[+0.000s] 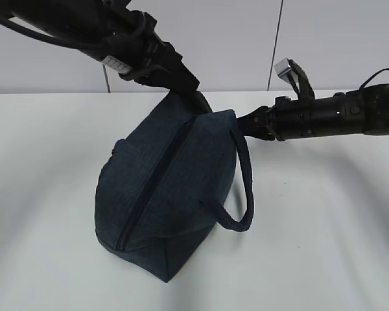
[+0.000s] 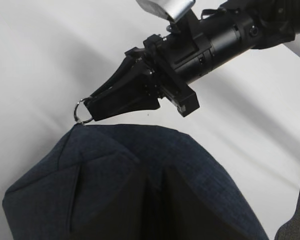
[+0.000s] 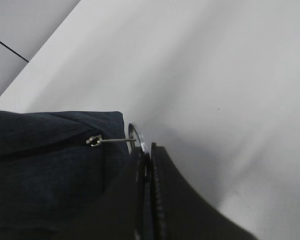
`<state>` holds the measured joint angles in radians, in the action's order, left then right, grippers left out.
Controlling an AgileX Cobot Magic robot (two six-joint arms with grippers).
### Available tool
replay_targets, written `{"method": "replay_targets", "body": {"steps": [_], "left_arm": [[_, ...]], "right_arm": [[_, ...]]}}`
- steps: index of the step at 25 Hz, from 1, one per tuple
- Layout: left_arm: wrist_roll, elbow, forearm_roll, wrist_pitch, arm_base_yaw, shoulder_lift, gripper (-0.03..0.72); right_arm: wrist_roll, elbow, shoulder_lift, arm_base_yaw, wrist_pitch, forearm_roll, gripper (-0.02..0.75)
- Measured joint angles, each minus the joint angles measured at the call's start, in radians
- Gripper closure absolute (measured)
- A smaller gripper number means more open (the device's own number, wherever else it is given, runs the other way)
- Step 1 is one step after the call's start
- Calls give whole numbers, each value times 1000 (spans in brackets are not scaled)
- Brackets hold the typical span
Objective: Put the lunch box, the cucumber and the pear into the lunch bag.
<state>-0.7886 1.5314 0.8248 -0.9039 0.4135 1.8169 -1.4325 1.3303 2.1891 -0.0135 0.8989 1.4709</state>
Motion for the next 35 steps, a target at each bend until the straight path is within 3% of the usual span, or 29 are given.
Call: {"method": "replay_targets", "body": {"steps": [18, 21, 27, 32, 35], "left_arm": [[0, 8, -2, 23, 0, 34, 673], [0, 8, 0, 21, 0, 34, 673], [0, 8, 4, 19, 0, 34, 671], [0, 8, 4, 19, 0, 34, 648], [0, 8, 6, 21, 0, 34, 561]], "right_arm": [[2, 0, -24, -2, -46, 52, 724], [2, 0, -24, -5, -69, 52, 661], [2, 0, -24, -12, -116, 50, 437], [2, 0, -24, -12, -119, 50, 388], [2, 0, -29, -12, -145, 67, 387]]}}
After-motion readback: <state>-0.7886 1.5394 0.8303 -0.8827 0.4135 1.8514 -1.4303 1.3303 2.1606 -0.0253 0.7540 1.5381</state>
